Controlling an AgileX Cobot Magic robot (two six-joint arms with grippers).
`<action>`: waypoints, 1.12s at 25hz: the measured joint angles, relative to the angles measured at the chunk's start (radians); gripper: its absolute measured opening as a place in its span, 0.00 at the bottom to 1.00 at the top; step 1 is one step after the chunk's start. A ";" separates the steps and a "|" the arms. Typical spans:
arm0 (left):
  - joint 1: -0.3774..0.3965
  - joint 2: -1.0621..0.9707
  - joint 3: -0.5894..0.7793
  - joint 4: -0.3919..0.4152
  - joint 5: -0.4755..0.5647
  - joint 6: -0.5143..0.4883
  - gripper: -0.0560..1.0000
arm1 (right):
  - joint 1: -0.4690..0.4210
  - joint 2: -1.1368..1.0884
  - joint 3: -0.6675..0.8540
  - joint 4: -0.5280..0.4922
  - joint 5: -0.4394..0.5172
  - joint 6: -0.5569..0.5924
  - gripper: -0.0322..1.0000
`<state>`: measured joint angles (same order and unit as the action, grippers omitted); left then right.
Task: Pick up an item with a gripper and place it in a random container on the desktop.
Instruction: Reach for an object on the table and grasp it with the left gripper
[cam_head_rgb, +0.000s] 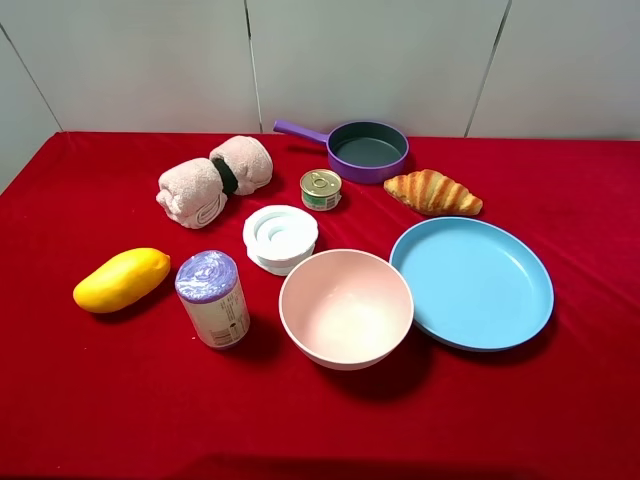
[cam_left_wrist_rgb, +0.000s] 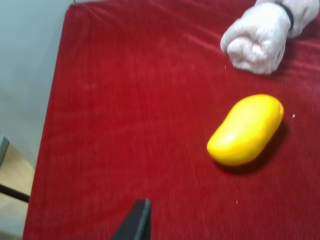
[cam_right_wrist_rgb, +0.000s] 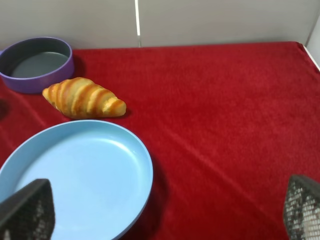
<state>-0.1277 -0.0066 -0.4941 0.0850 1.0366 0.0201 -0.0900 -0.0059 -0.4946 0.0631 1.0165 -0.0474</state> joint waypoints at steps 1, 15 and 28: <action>0.000 0.000 -0.001 0.000 -0.010 0.000 0.98 | 0.000 0.000 0.000 0.000 0.000 0.000 0.70; 0.000 0.239 -0.014 -0.021 -0.273 0.000 0.98 | 0.000 0.000 0.000 0.001 0.000 0.000 0.70; 0.000 0.790 -0.128 -0.030 -0.606 0.058 0.98 | 0.000 0.000 0.000 0.001 0.000 0.000 0.70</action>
<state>-0.1277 0.7833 -0.6226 0.0551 0.4308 0.0782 -0.0900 -0.0059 -0.4946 0.0640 1.0165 -0.0474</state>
